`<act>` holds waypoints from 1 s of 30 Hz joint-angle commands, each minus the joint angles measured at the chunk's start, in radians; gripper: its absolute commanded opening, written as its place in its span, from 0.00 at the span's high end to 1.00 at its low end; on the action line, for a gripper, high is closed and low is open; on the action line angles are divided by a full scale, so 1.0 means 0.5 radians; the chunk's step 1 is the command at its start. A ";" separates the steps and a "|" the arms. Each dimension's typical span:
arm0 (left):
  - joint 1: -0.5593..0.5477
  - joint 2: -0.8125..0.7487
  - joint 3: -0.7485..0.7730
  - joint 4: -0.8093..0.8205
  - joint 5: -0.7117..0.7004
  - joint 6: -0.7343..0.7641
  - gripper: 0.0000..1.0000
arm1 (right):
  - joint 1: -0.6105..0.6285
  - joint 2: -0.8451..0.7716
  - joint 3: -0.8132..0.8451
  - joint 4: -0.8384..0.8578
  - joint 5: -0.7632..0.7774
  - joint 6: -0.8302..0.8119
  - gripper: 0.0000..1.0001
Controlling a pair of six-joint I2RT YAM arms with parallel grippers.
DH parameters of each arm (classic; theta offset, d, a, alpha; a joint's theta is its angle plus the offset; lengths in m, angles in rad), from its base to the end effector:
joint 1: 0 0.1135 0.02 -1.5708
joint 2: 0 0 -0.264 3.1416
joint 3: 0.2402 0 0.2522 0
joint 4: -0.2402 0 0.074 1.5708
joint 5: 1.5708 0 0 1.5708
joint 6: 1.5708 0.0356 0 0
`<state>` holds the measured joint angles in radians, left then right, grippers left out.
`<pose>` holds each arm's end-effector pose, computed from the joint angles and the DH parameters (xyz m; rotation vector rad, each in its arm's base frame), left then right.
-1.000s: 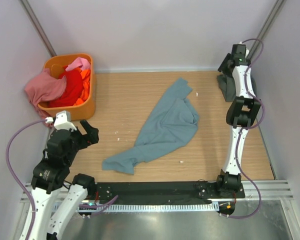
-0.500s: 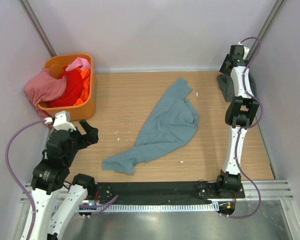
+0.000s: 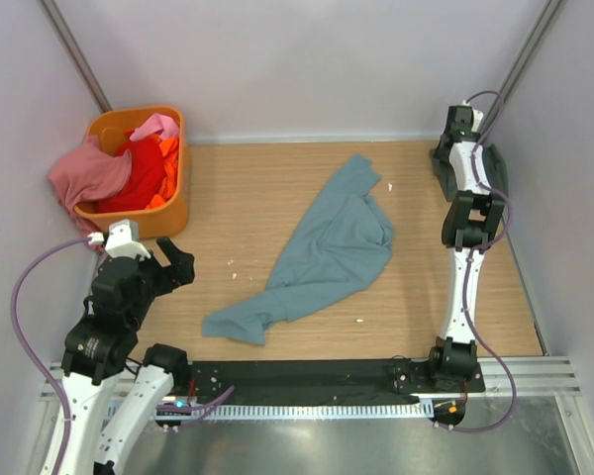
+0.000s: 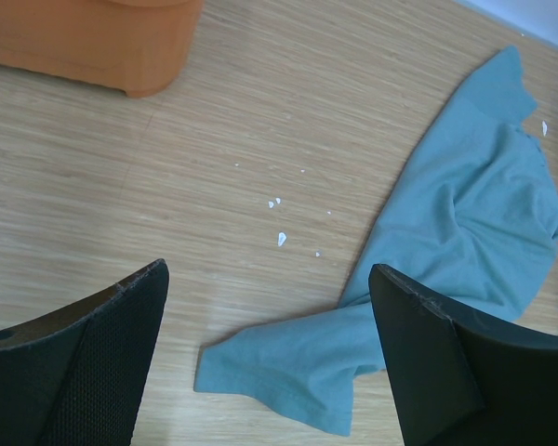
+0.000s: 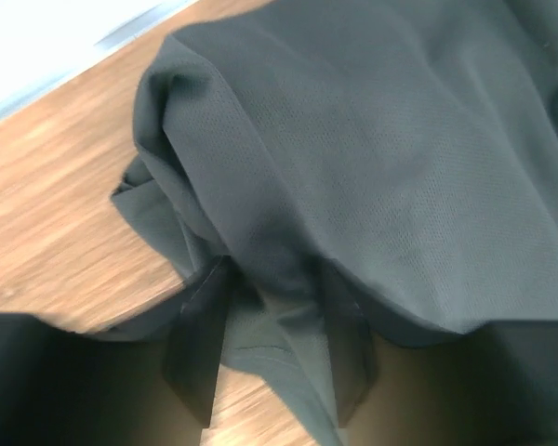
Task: Fold and stack the t-shirts
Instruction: Flatten the tshirt out
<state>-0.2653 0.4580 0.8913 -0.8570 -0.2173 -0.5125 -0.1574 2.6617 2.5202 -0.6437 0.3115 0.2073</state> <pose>0.0787 -0.0134 0.3428 -0.3845 1.9578 -0.2866 0.5726 -0.1019 0.1840 0.5713 2.2627 -0.3415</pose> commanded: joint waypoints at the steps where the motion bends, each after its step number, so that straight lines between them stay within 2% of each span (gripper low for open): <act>1: 0.015 0.008 -0.006 0.076 -0.023 0.016 0.11 | -0.017 -0.013 0.092 0.106 0.015 -0.022 0.62; 2: 0.015 0.008 -0.003 0.076 -0.026 0.016 0.11 | -0.017 -0.013 0.083 0.118 0.009 -0.025 0.67; 3: 0.015 0.008 -0.006 0.073 -0.029 0.016 0.11 | -0.014 -0.016 0.074 0.125 0.009 -0.025 0.77; 6: 0.018 0.008 -0.003 0.070 -0.029 0.013 0.12 | -0.014 -0.050 0.040 0.137 0.015 -0.022 0.91; 9: 0.018 -0.002 -0.006 0.073 -0.032 0.013 0.12 | 0.005 -0.092 0.037 0.137 0.030 -0.043 0.97; 18: 0.018 -0.038 -0.009 0.073 -0.038 0.010 0.12 | 0.149 -0.218 0.022 0.122 0.040 -0.135 0.99; 30: 0.021 -0.069 -0.012 0.070 -0.053 0.006 0.12 | 0.275 -0.182 0.022 0.106 0.061 -0.139 0.98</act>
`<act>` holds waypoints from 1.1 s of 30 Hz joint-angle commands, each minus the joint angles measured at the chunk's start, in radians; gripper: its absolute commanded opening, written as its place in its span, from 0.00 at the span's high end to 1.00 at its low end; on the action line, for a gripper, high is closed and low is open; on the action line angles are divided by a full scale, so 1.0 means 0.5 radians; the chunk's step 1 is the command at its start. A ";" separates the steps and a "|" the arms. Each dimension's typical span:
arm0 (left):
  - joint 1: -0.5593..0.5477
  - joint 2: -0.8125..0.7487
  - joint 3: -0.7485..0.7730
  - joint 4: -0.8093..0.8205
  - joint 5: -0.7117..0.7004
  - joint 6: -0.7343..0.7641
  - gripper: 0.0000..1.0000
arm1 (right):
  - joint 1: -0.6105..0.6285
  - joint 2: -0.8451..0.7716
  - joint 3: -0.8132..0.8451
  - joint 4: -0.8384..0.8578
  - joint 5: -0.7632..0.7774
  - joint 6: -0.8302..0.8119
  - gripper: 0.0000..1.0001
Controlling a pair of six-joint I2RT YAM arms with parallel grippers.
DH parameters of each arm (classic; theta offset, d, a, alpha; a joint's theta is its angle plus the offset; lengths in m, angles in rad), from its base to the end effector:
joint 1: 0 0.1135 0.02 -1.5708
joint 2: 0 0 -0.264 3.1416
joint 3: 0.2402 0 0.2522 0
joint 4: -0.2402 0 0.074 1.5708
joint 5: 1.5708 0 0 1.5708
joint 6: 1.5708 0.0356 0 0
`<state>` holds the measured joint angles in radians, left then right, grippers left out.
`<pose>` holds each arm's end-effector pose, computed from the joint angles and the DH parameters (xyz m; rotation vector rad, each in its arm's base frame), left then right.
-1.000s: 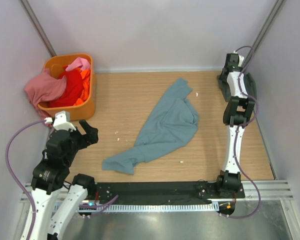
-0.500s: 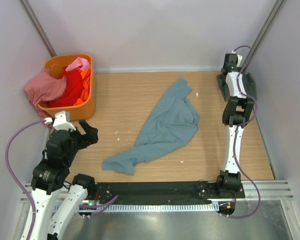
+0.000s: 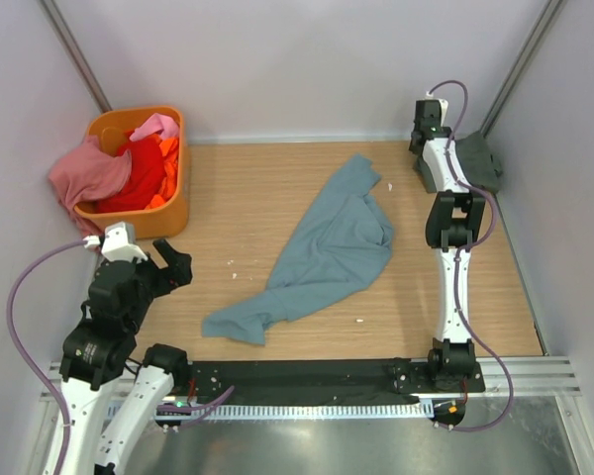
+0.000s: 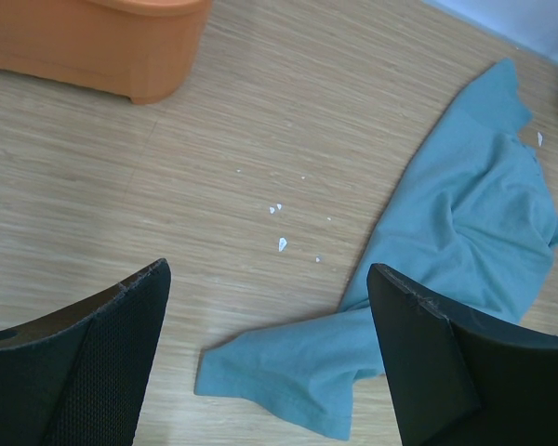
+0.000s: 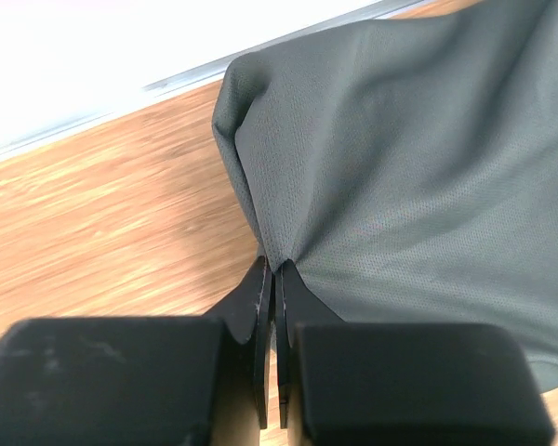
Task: Fold and stack the t-shirts
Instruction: Flatten the tshirt out
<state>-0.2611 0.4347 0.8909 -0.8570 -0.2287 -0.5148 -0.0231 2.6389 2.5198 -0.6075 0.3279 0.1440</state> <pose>0.0737 -0.0113 0.3441 -0.3970 1.9310 -0.2835 0.5818 -0.0249 0.1996 0.3565 2.2418 -0.3124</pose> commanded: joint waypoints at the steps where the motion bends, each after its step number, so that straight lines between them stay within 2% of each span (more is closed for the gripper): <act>1: 0.013 -0.023 -0.012 0.067 -0.030 0.011 0.12 | 0.006 -0.133 0.007 0.034 0.025 -0.009 0.98; 3: 0.010 -0.026 -0.012 0.066 -0.033 0.008 0.12 | 0.006 -0.136 -0.014 0.034 0.038 -0.009 0.93; 4: 0.010 -0.029 -0.012 0.070 -0.033 0.008 0.12 | 0.006 -0.130 -0.020 0.028 0.068 -0.006 0.81; 5: 0.013 -0.029 -0.012 0.070 -0.033 0.008 0.12 | 0.006 -0.130 -0.017 0.016 0.105 -0.003 0.57; 6: 0.013 -0.032 -0.012 0.067 -0.033 0.008 0.12 | 0.006 -0.133 -0.020 0.009 0.190 -0.009 0.13; 7: 0.013 -0.032 -0.012 0.070 -0.040 0.008 0.12 | 0.006 -0.136 -0.020 0.009 0.258 0.000 0.03; 10: 0.013 -0.029 -0.012 0.067 -0.040 0.005 0.12 | -0.015 -0.172 -0.030 0.012 0.393 0.025 0.00; 17: 0.013 -0.023 -0.012 0.066 -0.043 0.005 0.12 | -0.077 -0.338 -0.238 0.129 0.296 0.065 0.00; 22: 0.019 -0.016 -0.012 0.066 -0.040 0.005 0.12 | -0.073 -0.149 -0.039 -0.021 0.151 -0.021 0.00; 28: 0.025 -0.004 -0.012 0.067 -0.040 0.008 0.12 | -0.086 -0.072 -0.085 0.040 -0.134 -0.024 0.00; 33: 0.028 -0.004 -0.009 0.063 -0.052 0.002 0.12 | -0.095 0.002 -0.067 0.071 -0.192 -0.049 0.00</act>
<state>-0.2535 0.4290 0.8864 -0.8574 -0.2363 -0.5156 -0.0692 2.6156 2.4481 -0.5976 0.2802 0.1375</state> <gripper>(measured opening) 0.876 0.996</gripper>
